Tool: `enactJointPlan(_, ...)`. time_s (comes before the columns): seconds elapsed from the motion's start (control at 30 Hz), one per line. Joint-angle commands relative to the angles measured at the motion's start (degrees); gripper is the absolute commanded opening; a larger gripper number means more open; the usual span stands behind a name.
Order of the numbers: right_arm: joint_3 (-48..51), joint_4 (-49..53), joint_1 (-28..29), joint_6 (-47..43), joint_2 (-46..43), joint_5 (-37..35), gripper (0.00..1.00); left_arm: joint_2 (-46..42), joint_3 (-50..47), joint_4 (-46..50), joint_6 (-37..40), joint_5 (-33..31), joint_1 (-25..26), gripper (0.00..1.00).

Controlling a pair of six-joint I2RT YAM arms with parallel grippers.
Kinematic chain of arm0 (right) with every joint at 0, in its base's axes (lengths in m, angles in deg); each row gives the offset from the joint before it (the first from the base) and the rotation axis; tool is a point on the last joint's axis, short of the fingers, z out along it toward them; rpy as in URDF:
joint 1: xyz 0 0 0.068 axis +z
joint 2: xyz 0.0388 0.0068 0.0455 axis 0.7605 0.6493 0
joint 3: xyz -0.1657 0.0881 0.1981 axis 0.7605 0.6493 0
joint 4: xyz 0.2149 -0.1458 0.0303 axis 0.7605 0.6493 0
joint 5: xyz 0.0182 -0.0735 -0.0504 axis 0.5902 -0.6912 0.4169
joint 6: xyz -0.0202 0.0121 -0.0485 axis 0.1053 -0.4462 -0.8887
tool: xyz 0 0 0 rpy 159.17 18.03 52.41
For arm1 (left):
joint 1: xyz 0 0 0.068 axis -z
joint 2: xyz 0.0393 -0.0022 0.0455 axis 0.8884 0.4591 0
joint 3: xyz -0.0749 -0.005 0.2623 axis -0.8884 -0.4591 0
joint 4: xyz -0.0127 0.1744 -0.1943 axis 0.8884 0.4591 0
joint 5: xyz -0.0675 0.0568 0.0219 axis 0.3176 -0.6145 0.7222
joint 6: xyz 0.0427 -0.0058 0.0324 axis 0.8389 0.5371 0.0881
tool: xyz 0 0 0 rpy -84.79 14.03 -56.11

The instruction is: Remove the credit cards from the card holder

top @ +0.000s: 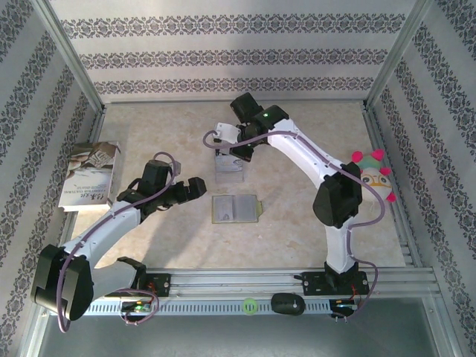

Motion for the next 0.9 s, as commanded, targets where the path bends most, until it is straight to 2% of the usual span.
enactJointPlan(0.0, -3.5, 5.2, -0.7, -6.4, 2.8, -2.2, 0.00, -0.5, 1.5, 3.1, 1.6, -1.2, -1.7, 1.00)
enactJointPlan(0.5, -10.7, 5.0, -1.2, -10.6, 13.3, -0.1, 0.00, 3.2, 2.6, 3.8, 2.7, -0.4, -4.1, 1.00)
enactJointPlan(0.87, -10.5, 1.7, -0.9, -11.1, 15.5, -1.1, 0.00, 5.0, 2.1, 2.4, 2.6, 0.3, -4.5, 1.00)
